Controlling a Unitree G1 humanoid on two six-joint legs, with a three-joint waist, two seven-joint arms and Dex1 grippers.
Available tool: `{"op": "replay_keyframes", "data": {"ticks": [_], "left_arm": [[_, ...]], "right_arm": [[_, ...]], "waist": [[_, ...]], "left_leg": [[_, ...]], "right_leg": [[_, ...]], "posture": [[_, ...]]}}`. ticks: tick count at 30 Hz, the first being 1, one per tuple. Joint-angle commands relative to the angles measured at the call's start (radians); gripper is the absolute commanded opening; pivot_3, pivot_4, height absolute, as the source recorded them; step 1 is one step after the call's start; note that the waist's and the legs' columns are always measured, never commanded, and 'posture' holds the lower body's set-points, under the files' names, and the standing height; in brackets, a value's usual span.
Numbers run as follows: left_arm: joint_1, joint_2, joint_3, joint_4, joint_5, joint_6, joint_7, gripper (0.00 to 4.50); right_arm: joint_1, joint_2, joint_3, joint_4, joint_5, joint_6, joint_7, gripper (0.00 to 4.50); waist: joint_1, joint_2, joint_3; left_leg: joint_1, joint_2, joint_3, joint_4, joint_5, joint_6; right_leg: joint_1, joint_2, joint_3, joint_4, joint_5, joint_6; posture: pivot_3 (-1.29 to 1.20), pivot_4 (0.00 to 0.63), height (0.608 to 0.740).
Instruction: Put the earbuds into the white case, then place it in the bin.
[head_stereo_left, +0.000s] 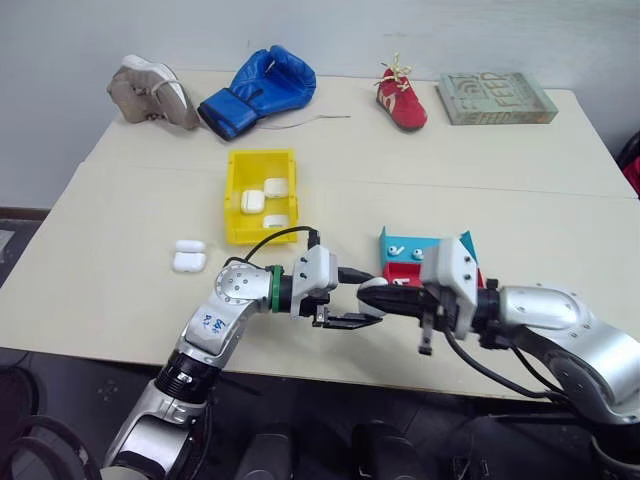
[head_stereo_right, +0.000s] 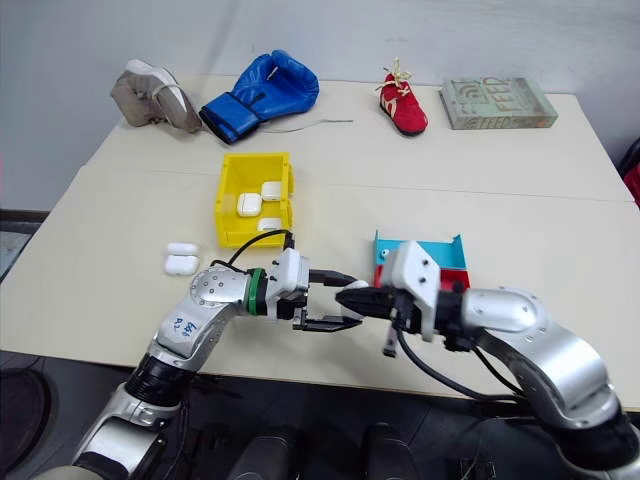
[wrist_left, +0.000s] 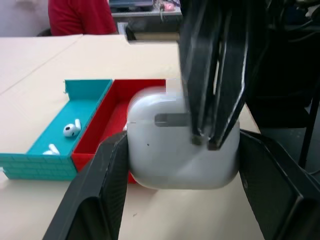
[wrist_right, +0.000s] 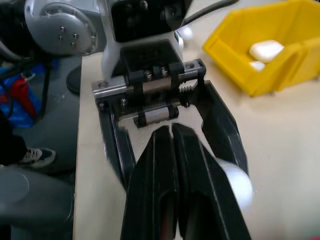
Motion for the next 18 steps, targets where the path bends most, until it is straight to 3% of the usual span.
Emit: {"op": "replay_keyframes", "data": {"ticks": [1,6,9,14,18], "left_arm": [[0.027,-0.001,0.065,-0.079,-0.099,0.006,-0.019,2.8],[0.059,0.043,0.218,-0.143,-0.216,0.134,0.055,2.8],[0.031,0.08,0.311,-0.118,-0.226,0.226,0.165,2.8],[-0.151,0.079,0.42,0.082,-0.149,0.239,0.39,2.8],[-0.284,0.036,0.418,0.298,-0.06,0.168,0.525,2.8]], "right_arm": [[0.107,0.0,-0.16,-0.012,0.076,-0.04,0.055,0.04],[0.325,0.16,-0.429,0.007,0.208,-0.148,0.058,0.04],[0.402,0.209,-0.51,0.0,0.202,-0.22,0.073,0.57],[0.388,0.282,-0.599,-0.04,0.129,-0.383,-0.001,2.3],[0.429,0.306,-0.558,-0.001,0.006,-0.537,0.068,3.66]], "waist": [[0.0,0.0,0.0],[-0.001,-0.001,0.0],[-0.005,-0.001,0.0],[-0.004,-0.001,0.0],[0.001,-0.002,0.0]], "left_leg": [[0.0,0.0,0.0,0.0,0.0,0.0],[0.001,0.001,0.0,0.001,0.0,0.0],[0.002,0.001,0.001,0.001,0.0,0.0],[0.004,0.0,0.002,0.001,0.001,-0.001],[0.004,0.0,0.002,0.0,0.001,-0.001]], "right_leg": [[0.0,0.0,0.0,0.0,0.0,0.0],[0.001,0.0,0.0,0.003,0.0,0.0],[0.002,0.0,0.001,0.004,0.0,0.0],[0.002,0.001,0.003,0.004,0.0,0.0],[0.001,0.002,0.002,0.006,0.0,0.0]], "posture": [[0.0,0.15,0.74],[0.0,0.15,0.74],[0.0,0.15,0.74],[0.0,0.15,0.74],[0.0,0.15,0.74]]}}
